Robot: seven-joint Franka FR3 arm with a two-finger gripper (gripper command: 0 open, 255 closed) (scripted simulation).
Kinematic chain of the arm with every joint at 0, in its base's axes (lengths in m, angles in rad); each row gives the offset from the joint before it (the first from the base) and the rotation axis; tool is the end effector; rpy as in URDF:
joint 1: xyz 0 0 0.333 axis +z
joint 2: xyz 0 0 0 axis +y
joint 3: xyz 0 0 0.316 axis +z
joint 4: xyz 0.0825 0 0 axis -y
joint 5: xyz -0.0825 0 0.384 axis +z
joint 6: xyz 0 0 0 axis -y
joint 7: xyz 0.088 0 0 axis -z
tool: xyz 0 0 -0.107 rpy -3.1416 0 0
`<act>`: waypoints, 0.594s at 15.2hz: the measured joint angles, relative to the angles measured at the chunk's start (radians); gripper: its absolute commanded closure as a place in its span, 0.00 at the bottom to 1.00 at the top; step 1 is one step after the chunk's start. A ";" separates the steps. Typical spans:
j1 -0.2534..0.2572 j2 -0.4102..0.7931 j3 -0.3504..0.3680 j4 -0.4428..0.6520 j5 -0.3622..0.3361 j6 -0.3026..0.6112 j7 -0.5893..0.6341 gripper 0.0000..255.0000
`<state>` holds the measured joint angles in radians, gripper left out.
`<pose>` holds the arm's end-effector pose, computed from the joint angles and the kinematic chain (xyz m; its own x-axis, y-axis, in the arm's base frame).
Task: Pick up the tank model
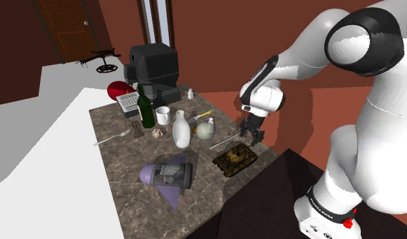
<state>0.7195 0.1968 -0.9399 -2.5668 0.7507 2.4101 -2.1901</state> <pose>0.4070 -0.1041 0.2041 0.2418 0.9203 0.3075 0.9694 -0.2155 -0.1174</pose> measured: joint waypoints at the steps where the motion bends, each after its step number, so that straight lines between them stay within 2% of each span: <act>1: -0.029 0.063 0.043 0.028 0.065 -0.014 -0.087 0.00; 3: -0.073 0.133 0.096 0.058 0.139 -0.027 -0.182 0.00; 9: -0.143 0.249 0.188 0.099 0.272 -0.024 -0.297 0.00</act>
<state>0.5762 0.4459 -0.7515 -2.4679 1.0226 2.3857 -2.4868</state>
